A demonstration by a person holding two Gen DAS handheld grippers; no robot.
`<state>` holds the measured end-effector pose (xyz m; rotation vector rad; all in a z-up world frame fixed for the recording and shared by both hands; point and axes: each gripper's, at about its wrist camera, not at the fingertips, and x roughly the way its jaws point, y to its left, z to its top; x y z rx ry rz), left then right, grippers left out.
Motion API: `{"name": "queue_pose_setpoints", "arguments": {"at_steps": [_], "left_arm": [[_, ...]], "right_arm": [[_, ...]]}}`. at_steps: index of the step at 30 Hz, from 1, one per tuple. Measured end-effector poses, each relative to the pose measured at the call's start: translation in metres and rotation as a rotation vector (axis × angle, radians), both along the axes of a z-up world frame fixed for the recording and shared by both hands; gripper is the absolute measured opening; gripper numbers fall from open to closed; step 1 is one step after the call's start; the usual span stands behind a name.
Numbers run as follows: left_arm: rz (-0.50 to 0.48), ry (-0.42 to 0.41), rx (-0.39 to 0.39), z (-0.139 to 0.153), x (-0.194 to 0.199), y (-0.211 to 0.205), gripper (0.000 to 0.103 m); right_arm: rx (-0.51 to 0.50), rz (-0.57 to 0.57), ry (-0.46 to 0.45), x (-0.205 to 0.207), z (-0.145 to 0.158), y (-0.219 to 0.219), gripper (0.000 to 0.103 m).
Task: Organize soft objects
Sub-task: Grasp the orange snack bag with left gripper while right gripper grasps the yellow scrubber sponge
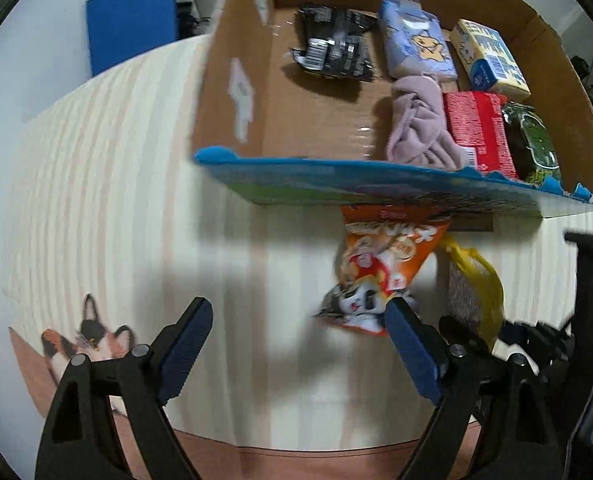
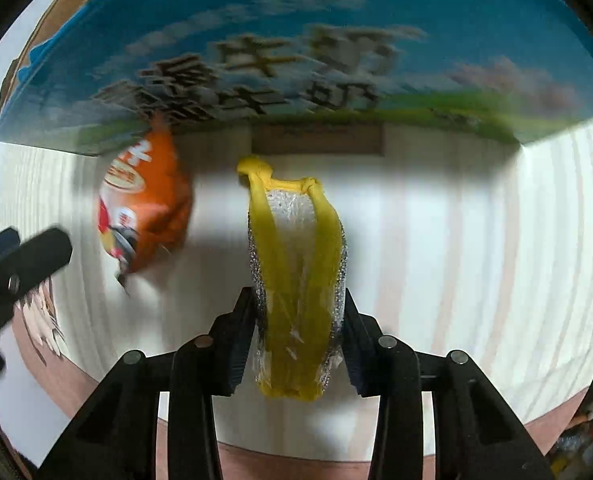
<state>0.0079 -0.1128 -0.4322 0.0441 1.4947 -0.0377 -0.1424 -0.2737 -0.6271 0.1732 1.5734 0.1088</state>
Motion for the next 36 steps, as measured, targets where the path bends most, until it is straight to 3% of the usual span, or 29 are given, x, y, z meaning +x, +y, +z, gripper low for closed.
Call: {"name": "queue_pose_setpoints", "arguments": {"at_steps": [7, 8, 9, 10, 14, 23, 27, 32, 36], "left_arm": [[-0.047, 0.089, -0.055, -0.036, 0.027, -0.031, 0.085], [-0.061, 0.100, -0.059, -0.042, 0.029, -0.036, 0.077], [-0.074, 0.123, -0.068, -0.048, 0.030, -0.040, 0.053], [-0.080, 0.143, -0.054, -0.052, 0.028, -0.043, 0.043], [-0.100, 0.135, -0.018, -0.049, 0.008, -0.047, 0.042], [-0.035, 0.236, 0.001, -0.064, -0.084, -0.032, 0.043], [-0.017, 0.223, 0.006, -0.066, -0.083, -0.033, 0.046], [-0.040, 0.203, 0.006, -0.064, -0.077, -0.037, 0.046], [-0.029, 0.207, -0.009, -0.065, -0.075, -0.029, 0.044]], "right_arm": [[-0.008, -0.037, 0.019, -0.016, 0.000, -0.027, 0.042], [-0.008, -0.042, 0.023, -0.018, -0.001, -0.031, 0.042], [-0.008, -0.043, 0.025, -0.019, -0.001, -0.032, 0.042], [-0.008, -0.043, 0.026, -0.021, 0.000, -0.034, 0.041], [-0.004, -0.045, 0.035, -0.020, 0.003, -0.038, 0.040], [0.021, -0.031, 0.097, -0.059, -0.001, -0.054, 0.040], [0.032, -0.023, 0.102, -0.063, -0.006, -0.052, 0.040], [0.067, -0.034, 0.096, -0.064, -0.007, -0.049, 0.056], [0.065, -0.051, 0.080, -0.059, -0.004, -0.047, 0.056]]}}
